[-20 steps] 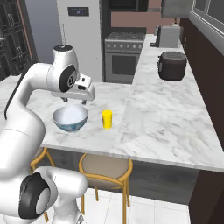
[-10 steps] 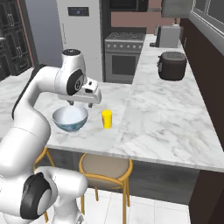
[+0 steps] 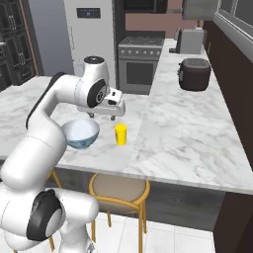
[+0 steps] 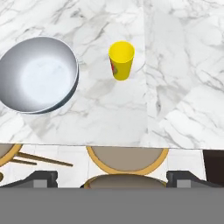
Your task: Place the cup inside the bowl on the dining table and move the bowl to any counter.
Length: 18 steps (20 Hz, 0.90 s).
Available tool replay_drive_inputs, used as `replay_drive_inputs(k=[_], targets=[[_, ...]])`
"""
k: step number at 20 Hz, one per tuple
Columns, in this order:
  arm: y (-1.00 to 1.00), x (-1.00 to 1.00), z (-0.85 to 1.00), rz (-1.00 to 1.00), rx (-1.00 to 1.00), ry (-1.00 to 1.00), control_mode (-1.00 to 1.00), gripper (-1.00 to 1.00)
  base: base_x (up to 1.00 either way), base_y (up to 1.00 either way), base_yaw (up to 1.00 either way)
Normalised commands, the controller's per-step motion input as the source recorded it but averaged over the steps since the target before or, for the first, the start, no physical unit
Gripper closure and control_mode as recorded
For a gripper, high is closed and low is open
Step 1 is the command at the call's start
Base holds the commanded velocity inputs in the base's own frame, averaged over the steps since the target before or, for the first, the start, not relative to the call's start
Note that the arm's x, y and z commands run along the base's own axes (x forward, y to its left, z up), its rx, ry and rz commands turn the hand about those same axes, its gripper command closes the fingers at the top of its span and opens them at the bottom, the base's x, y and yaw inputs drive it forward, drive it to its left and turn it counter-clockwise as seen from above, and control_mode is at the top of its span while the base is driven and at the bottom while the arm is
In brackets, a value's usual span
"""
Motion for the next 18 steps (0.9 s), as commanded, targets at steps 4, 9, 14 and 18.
replay_drive_inputs(k=[4, 9, 14, 18], targets=[[-0.28, 0.40, 0.00, 0.00, 0.00, 0.00, -1.00, -1.00, 0.00, 0.00, 0.00], [-0.13, 0.58, 0.00, 0.00, 0.00, 0.00, -1.00, -1.00, 0.00, 0.00, 0.00], [0.00, 0.45, 0.00, 0.00, 0.00, 0.00, -1.00, -1.00, 0.00, 0.00, 0.00], [0.00, 0.41, -0.07, 0.00, 0.00, 0.00, -1.00, -1.00, 0.00, 0.00, 0.00]])
